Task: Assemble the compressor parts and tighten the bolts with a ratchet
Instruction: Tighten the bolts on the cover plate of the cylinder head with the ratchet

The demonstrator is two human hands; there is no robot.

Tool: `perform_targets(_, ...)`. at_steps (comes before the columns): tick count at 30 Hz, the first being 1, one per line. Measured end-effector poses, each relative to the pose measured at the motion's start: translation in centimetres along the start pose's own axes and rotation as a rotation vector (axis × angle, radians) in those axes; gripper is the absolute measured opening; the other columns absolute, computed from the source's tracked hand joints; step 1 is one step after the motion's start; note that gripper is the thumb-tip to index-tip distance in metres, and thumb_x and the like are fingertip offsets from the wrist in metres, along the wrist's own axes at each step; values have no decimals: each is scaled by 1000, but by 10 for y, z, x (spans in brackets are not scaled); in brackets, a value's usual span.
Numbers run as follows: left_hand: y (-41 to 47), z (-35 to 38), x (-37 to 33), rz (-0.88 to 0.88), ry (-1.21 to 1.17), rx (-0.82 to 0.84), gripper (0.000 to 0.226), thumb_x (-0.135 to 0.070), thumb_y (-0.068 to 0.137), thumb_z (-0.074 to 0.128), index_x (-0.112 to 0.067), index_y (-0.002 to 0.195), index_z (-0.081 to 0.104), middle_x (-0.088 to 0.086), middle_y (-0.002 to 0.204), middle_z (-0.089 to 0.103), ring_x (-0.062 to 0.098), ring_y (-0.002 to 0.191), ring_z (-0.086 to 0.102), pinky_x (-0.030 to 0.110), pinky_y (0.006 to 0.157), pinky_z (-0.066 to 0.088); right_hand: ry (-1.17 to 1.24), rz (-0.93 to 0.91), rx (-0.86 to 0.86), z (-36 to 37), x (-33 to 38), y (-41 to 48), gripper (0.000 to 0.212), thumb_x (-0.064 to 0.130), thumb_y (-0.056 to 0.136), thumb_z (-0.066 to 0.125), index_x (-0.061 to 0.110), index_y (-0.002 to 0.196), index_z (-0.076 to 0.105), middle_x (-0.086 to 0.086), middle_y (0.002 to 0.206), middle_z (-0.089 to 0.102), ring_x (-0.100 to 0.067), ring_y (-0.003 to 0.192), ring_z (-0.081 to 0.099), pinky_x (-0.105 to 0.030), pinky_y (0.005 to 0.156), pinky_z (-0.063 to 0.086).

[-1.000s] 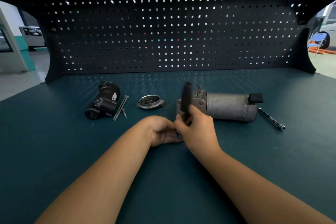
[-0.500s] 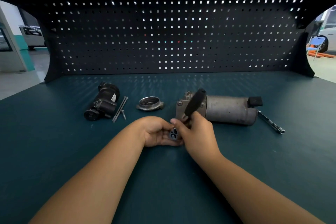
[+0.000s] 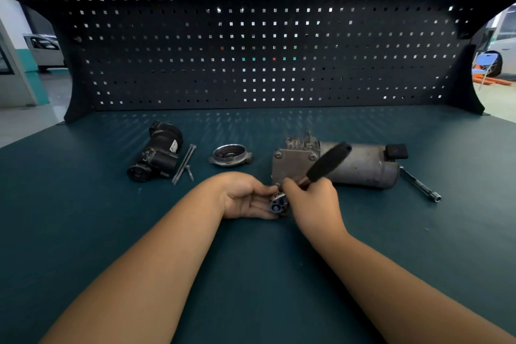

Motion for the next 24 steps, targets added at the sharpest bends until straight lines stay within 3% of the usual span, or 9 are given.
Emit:
perform_targets(2, 0, 0, 0, -3, 12, 23, 21, -9, 97, 41, 1, 91, 58, 12, 68, 71, 18, 69, 71, 29, 70, 53, 108, 105, -19, -1, -8, -1, 35, 18, 85, 60, 11, 53, 49, 7, 44, 51, -7, 41, 47, -23, 48, 38)
perform_targets(4, 1, -1, 0, -3, 22, 28, 21, -9, 97, 40, 1, 92, 58, 13, 70, 71, 23, 72, 70, 29, 72, 52, 92, 98, 2, 2, -6, -2, 33, 23, 87, 61, 5, 60, 56, -1, 49, 55, -13, 41, 51, -24, 47, 40)
perform_targets(6, 1, -2, -1, -5, 29, 11, 23, -4, 96, 38, 1, 89, 58, 12, 68, 70, 25, 81, 67, 31, 73, 52, -30, -5, 43, 8, 1, -3, 29, 27, 85, 65, 4, 68, 60, -1, 56, 59, -10, 47, 55, -21, 47, 42)
perform_targets(8, 2, -3, -2, -2, 35, -7, 27, 4, 94, 33, 2, 84, 58, 11, 62, 68, 25, 70, 71, 32, 71, 54, -158, -130, 91, 13, 11, -3, 24, 27, 82, 70, 15, 68, 54, 8, 62, 58, -4, 57, 54, -14, 48, 40)
perform_targets(12, 2, -2, -4, 25, 64, -35, 31, 6, 92, 28, 0, 81, 56, 5, 44, 60, 16, 48, 66, 28, 53, 58, -403, -389, 232, 23, 25, -2, 25, 24, 84, 67, 18, 74, 45, 4, 75, 51, -17, 72, 48, -29, 62, 34)
perform_targets(16, 2, -1, -5, 58, 74, -72, 33, 2, 95, 28, -3, 74, 53, 4, 38, 55, 12, 37, 59, 25, 47, 55, -457, -503, 325, 30, 25, -4, 11, 19, 91, 58, 11, 86, 52, -1, 87, 48, -22, 84, 50, -29, 67, 33)
perform_targets(19, 3, -1, -2, 35, 43, -71, 29, 2, 94, 33, -1, 78, 57, 9, 51, 64, 15, 47, 65, 26, 52, 56, -326, -386, 216, 21, 18, -4, 17, 21, 91, 58, 12, 79, 51, 5, 74, 52, -13, 68, 48, -23, 59, 31)
perform_targets(21, 3, -1, 0, 13, 13, -40, 22, -3, 95, 40, 0, 84, 58, 11, 60, 68, 17, 57, 69, 28, 61, 56, -166, -154, 124, 12, 7, -2, 19, 21, 89, 60, 10, 75, 56, 2, 71, 60, -10, 64, 55, -21, 59, 43)
perform_targets(24, 1, -1, 1, 1, 8, 21, 22, -13, 96, 43, 0, 90, 59, 14, 68, 70, 27, 80, 70, 30, 67, 55, 95, 111, 93, 7, -7, -5, 15, 21, 88, 60, 7, 83, 64, -8, 80, 68, -18, 68, 62, -32, 65, 54)
Point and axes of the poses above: each hand's wrist, its own y-axis towards the middle knuckle, its own z-axis out of the palm, x = y × z, the point moved 4 cm from there along y, towards the middle knuckle
